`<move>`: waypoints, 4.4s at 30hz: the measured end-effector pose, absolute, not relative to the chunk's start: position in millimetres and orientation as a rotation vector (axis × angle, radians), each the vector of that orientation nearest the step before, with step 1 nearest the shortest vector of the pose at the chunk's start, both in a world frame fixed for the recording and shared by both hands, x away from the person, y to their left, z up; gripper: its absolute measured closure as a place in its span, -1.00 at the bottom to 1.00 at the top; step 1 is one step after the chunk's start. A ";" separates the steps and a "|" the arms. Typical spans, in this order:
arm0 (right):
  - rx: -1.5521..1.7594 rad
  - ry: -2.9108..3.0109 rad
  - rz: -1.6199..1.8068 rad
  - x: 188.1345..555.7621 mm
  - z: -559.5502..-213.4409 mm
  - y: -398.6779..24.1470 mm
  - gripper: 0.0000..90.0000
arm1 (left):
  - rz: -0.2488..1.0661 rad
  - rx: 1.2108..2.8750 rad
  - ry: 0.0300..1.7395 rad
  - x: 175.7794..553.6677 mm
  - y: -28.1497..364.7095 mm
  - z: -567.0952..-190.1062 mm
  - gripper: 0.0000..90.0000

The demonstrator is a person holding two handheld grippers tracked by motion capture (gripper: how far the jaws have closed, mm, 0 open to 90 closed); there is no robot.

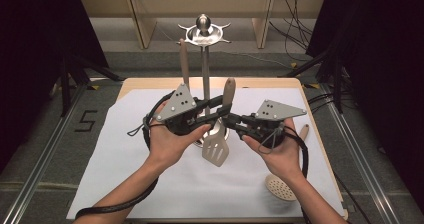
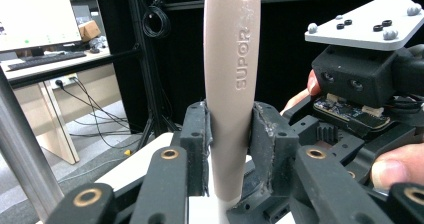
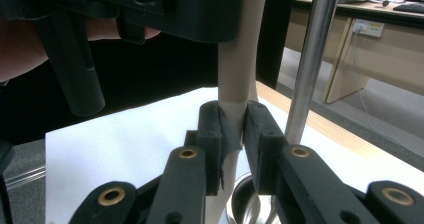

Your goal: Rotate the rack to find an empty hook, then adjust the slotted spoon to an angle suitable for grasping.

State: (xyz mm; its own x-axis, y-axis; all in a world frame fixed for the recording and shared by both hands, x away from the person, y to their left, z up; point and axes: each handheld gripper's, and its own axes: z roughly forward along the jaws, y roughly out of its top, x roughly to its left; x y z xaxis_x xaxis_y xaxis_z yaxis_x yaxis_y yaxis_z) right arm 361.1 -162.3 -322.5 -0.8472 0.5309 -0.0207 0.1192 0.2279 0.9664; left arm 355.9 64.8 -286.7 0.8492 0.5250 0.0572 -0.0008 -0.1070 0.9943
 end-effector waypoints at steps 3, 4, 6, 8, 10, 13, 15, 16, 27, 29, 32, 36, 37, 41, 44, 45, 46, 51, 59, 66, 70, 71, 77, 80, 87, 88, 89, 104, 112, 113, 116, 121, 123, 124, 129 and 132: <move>0.606 2.162 1.651 361.0 -322.3 -162.0 0.76 | 0.476 1.638 0.421 354.6 64.2 -285.7 0.55; 0.613 2.169 1.660 360.4 -322.6 -161.5 0.76 | 0.484 1.640 0.422 353.8 64.1 -284.9 0.55; 0.618 2.177 1.674 360.5 -322.5 -161.1 0.75 | 0.493 1.643 0.433 352.4 63.9 -283.8 0.55; 0.628 2.157 1.681 360.7 -322.9 -159.1 0.60 | 0.507 1.657 0.442 352.4 64.1 -283.6 0.56; 0.618 2.161 1.672 360.7 -321.8 -158.6 0.48 | 0.519 1.660 0.459 353.2 64.8 -284.3 0.56; 0.622 2.133 1.642 358.6 -320.5 -160.9 0.41 | 0.534 1.654 0.491 355.1 66.9 -284.5 0.56; 0.646 2.121 1.648 356.3 -320.7 -163.6 0.39 | 0.541 1.642 0.506 356.2 68.4 -283.6 0.56; 0.634 2.114 1.646 356.5 -320.8 -165.3 0.39 | 0.545 1.635 0.513 356.6 69.1 -282.7 0.56; 0.796 2.091 1.611 350.6 -330.6 -196.4 0.39 | 0.618 1.555 0.619 364.6 84.6 -268.2 0.56; 0.802 2.084 1.602 351.1 -333.0 -200.0 0.40 | 0.633 1.541 0.634 365.8 88.3 -265.0 0.56; 0.809 2.076 1.599 352.9 -337.3 -205.4 0.40 | 0.645 1.528 0.655 366.5 92.0 -259.1 0.56; 0.833 2.067 1.586 352.4 -339.8 -208.2 0.41 | 0.654 1.540 0.681 370.2 92.3 -255.5 0.56; 0.830 2.069 1.601 352.9 -340.2 -208.1 0.41 | 0.653 1.543 0.687 371.6 92.3 -255.4 0.56; 0.836 2.067 1.599 352.8 -339.8 -209.8 0.41 | 0.656 1.550 0.708 376.2 91.7 -256.1 0.56; 0.828 2.064 1.590 353.2 -340.1 -210.7 0.42 | 0.659 1.556 0.711 377.7 90.0 -256.4 0.56; 0.824 2.065 1.599 353.6 -340.6 -210.4 0.42 | 0.663 1.560 0.712 377.9 89.5 -256.6 0.56; 0.823 2.064 1.597 353.6 -340.8 -210.6 0.42 | 0.662 1.562 0.712 378.1 88.9 -256.8 0.56; 0.814 2.063 1.588 354.4 -340.5 -211.6 0.42 | 0.662 1.574 0.720 380.9 87.4 -257.3 0.56; 0.835 2.061 1.600 353.5 -340.0 -211.5 0.43 | 0.663 1.576 0.731 386.8 85.8 -255.2 0.56; 0.835 2.059 1.608 353.3 -339.5 -211.5 0.42 | 0.653 1.579 0.755 396.3 84.2 -257.7 0.56; 0.834 2.055 1.610 354.1 -339.3 -212.0 0.42 | 0.697 1.607 0.713 401.5 86.6 -256.5 0.55; 0.840 2.050 1.606 353.9 -339.3 -212.2 0.41 | 0.703 1.611 0.709 402.5 86.8 -256.5 0.55; 0.836 2.053 1.583 354.0 -340.3 -215.0 0.34 | 0.637 1.586 0.720 396.2 89.6 -258.8 0.46; 0.856 2.050 1.588 353.4 -339.8 -217.6 0.32 | 0.652 1.569 0.709 382.7 100.1 -257.7 0.33; 0.877 2.023 1.498 358.2 -339.6 -229.6 0.40 | 0.690 1.505 0.693 371.2 120.2 -246.0 0.67; 0.876 2.014 1.478 358.8 -340.0 -231.5 0.43 | 0.690 1.488 0.698 372.4 121.8 -244.0 0.71; 0.901 2.019 1.485 359.2 -341.4 -232.5 0.45 | 0.694 1.484 0.703 373.7 123.2 -242.2 0.76; 0.944 2.008 1.422 357.4 -344.8 -246.6 0.62 | 0.709 1.402 0.701 384.9 129.1 -216.3 0.98; 0.945 2.036 1.431 357.8 -346.9 -243.7 0.66 | 0.730 1.391 0.708 386.6 128.8 -212.3 0.98; 0.937 2.030 1.420 357.7 -346.9 -243.8 0.66 | 0.730 1.389 0.709 387.6 129.1 -212.2 0.98; 0.940 2.023 1.420 357.0 -346.3 -243.5 0.66 | 0.738 1.387 0.721 391.6 130.3 -212.1 0.98; 0.962 2.032 1.424 356.2 -346.2 -241.7 0.66 | 0.749 1.382 0.741 398.5 133.4 -214.3 0.99; 0.965 2.034 1.423 356.3 -347.5 -241.4 0.66 | 0.751 1.383 0.741 399.1 133.5 -215.0 0.99; 0.958 2.040 1.422 357.0 -347.8 -242.0 0.66 | 0.754 1.383 0.739 399.2 133.0 -215.0 0.99; 0.950 2.019 1.423 358.1 -347.8 -243.3 0.66 | 0.775 1.388 0.752 403.7 133.8 -214.0 0.99; 0.947 2.039 1.427 358.3 -347.3 -244.1 0.65 | 0.784 1.387 0.767 408.9 134.6 -213.2 0.99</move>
State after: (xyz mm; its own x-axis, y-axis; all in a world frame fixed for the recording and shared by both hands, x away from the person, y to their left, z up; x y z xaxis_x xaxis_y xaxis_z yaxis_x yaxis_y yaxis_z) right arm 358.3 -244.1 -347.3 -0.6490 0.7608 0.0074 0.2673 0.2190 0.9384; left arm 408.9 134.6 -213.2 0.5397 0.8418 -0.0089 -0.0281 0.0286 0.9992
